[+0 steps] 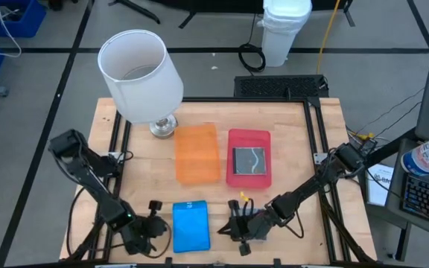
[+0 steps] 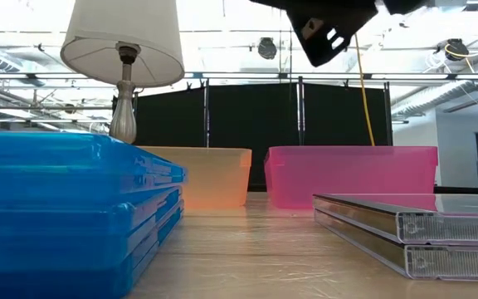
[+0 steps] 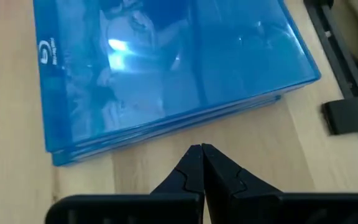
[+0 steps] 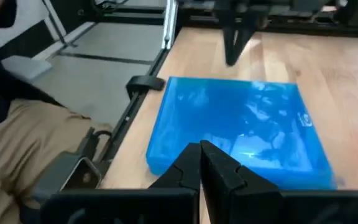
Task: Pick & place jewel cases by type
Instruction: Put the blue CD case into the orange bin
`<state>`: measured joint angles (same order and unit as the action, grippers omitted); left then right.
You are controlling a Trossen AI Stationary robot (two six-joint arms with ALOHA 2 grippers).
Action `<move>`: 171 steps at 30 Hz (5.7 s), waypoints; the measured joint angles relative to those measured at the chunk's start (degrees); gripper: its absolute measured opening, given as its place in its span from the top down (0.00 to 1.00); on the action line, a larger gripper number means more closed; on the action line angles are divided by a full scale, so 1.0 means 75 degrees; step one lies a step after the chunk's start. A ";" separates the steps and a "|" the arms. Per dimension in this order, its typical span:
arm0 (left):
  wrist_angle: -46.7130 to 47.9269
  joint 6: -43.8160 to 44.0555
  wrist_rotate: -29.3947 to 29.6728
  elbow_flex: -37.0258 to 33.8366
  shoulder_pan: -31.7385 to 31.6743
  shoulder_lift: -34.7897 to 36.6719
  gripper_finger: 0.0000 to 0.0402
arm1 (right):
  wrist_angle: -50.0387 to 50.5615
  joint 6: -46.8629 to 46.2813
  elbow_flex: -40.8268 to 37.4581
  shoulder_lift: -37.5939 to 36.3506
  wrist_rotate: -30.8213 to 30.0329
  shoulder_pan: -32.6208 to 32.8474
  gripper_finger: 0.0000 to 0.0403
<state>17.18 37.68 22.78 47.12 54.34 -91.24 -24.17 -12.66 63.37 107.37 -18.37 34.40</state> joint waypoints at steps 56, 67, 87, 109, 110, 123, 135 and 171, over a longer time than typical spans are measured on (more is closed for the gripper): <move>-0.0265 -0.2524 -0.0843 0.0010 -0.2144 -0.0024 0.96 | 0.0765 -0.0260 -0.0001 -0.0352 -0.0746 0.0009 1.00; -0.0621 -0.3138 -0.0303 0.0019 -0.1223 0.0937 0.98 | 0.5232 -0.1108 0.1711 -0.0941 0.0272 -0.0584 1.00; -0.2556 -0.3208 0.0837 0.0019 -0.0396 -0.0521 0.97 | 0.3983 -0.4665 0.0666 -0.0933 0.2431 -0.1712 0.53; -0.2184 -0.2776 0.0557 0.0019 -0.0027 -0.0475 0.97 | 0.1688 -0.6361 -0.0530 -0.0423 0.1459 -0.1487 0.55; -0.2093 -0.2652 0.0561 0.0019 -0.0030 -0.0475 0.97 | 0.1689 -0.6295 -0.0530 -0.0397 0.1458 -0.1494 0.55; -0.1167 -0.1888 0.0820 0.0016 -0.0514 -0.0531 0.98 | 0.1653 -0.6048 -0.0525 -0.0347 0.1892 -0.1642 0.55; -0.1115 -0.1776 0.0862 0.0016 -0.0551 -0.0536 0.98 | 0.1813 -0.5931 -0.0522 -0.0347 0.1872 -0.1633 0.55; -0.1367 -0.1823 0.0885 0.0004 -0.0625 -0.0361 0.99 | 0.2343 -0.6222 -0.0522 -0.0350 0.2081 -0.1482 0.55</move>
<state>6.93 24.00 29.42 47.16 49.66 -93.95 -6.59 -59.33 59.46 104.75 -2.76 23.29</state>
